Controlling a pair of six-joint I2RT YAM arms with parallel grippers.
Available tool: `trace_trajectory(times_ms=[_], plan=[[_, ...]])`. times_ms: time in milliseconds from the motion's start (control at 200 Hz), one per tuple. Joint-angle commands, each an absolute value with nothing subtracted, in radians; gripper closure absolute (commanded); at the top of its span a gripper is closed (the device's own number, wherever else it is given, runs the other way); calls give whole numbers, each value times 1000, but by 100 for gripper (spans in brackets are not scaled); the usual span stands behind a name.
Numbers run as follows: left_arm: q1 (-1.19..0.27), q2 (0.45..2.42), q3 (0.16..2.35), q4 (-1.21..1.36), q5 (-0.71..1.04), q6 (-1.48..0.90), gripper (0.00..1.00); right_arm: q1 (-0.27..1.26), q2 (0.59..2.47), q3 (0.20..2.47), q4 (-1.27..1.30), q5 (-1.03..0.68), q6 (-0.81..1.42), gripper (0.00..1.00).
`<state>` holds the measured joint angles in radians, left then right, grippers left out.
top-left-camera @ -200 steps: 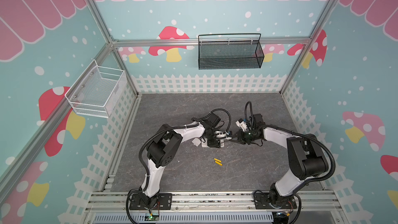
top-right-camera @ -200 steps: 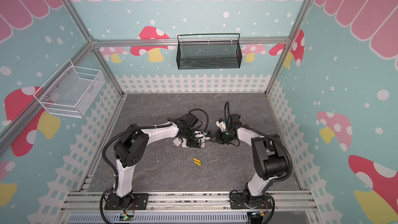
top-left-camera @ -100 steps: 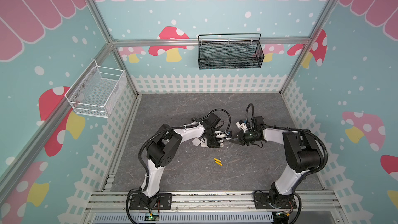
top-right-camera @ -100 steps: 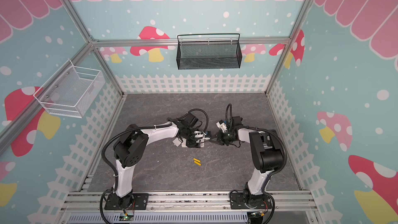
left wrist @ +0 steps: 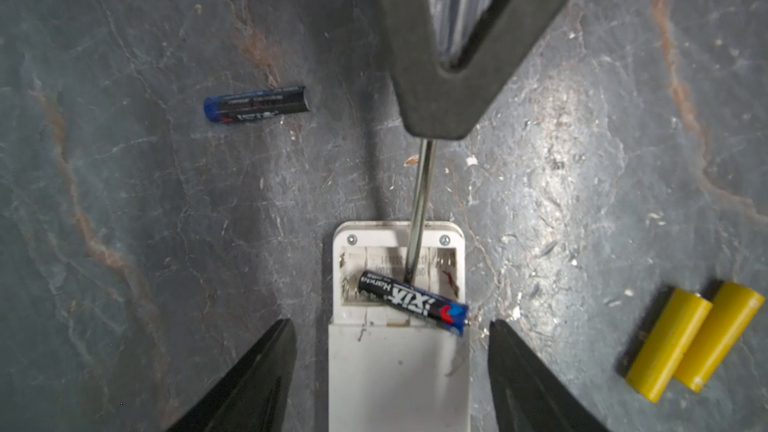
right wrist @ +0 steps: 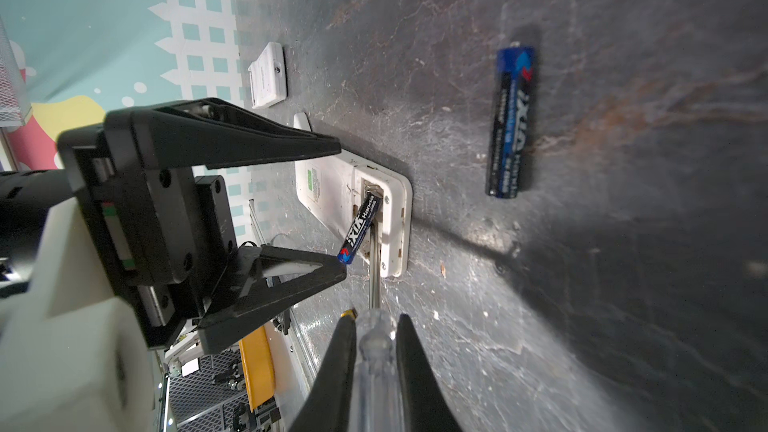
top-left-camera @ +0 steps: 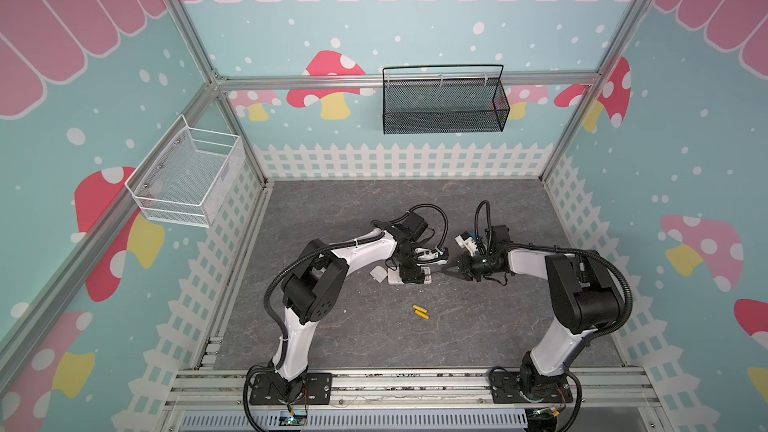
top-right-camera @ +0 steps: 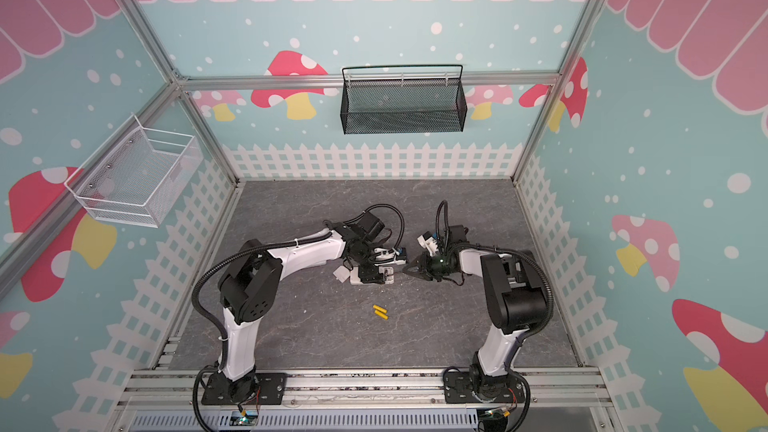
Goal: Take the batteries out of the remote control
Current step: 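Reposition the screwdriver tip under the remaining black battery with the right gripper, then lever the second black battery out of the compartment with the screwdriver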
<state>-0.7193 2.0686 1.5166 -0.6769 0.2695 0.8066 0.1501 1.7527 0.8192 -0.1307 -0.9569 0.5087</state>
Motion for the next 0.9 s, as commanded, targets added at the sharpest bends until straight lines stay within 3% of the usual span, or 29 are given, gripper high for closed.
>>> trace_trajectory(times_ms=[0, 310, 896], plan=[[-739, 2050, 1539, -709, 255, 775, 27, 165, 1775, 793, -147, -895, 506, 100], [-755, 2071, 1561, -667, 229, 687, 29, 165, 1774, 792, -158, -879, 494, 100], [-753, 2049, 1512, -655, 87, 695, 45, 165, 1775, 790, -159, -868, 486, 100]])
